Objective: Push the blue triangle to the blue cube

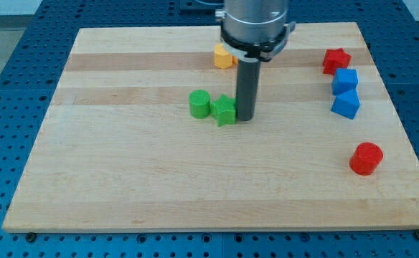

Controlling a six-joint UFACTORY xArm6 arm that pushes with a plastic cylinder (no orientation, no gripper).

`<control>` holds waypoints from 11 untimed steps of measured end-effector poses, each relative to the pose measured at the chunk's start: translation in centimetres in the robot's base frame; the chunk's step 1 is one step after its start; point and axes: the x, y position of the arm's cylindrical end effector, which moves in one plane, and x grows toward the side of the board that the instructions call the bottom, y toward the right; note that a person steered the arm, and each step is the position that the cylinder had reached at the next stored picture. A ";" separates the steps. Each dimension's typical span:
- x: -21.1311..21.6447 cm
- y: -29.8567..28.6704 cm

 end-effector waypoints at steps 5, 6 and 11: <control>3.1 11.7; 3.1 15.4; 1.2 19.3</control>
